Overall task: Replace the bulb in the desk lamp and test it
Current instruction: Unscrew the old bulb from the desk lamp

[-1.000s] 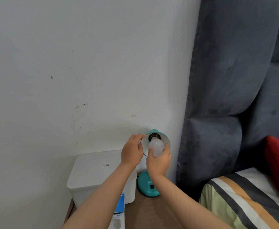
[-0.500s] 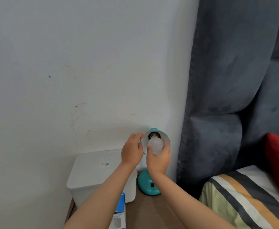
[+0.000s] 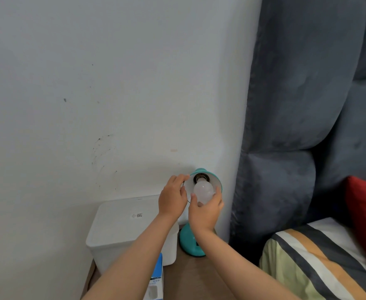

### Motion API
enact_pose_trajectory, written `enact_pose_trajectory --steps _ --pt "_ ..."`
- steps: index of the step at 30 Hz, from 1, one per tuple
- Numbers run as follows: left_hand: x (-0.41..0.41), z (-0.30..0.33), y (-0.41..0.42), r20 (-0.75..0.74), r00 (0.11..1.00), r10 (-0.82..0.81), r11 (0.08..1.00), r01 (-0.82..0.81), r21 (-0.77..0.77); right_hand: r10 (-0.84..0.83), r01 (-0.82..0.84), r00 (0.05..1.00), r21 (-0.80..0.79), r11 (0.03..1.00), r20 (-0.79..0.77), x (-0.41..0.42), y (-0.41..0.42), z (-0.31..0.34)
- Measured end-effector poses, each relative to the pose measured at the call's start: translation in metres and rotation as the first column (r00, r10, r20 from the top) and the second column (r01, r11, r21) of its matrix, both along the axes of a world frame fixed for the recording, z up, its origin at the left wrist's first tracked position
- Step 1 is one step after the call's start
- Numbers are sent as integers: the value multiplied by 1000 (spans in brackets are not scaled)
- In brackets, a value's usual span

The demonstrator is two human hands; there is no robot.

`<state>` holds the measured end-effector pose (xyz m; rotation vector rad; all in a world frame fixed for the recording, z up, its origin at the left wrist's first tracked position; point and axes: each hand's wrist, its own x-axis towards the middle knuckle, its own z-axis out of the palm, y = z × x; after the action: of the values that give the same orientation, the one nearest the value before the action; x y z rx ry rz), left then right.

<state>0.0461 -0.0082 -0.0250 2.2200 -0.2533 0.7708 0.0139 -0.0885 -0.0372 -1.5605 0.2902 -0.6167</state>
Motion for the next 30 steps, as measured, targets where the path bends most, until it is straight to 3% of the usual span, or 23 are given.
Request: enact_pose_trajectory --steps 9,16,25,30 --pt "1 0 -1 -5 1000 5 1000 -5 4 4 -1 1000 -188 982 11 5 -5 -3" --pt "1 -1 -2 6 1000 8 1000 -8 -3 -33 29 998 -84 996 -44 2 -4 6" --pt "1 -1 -1 5 1000 11 1000 -11 -3 2 -5 1000 -186 982 -16 5 -8 -3" --pt "1 -2 -3 7 1000 12 1000 -12 3 -10 11 1000 -79 997 18 3 -6 2"
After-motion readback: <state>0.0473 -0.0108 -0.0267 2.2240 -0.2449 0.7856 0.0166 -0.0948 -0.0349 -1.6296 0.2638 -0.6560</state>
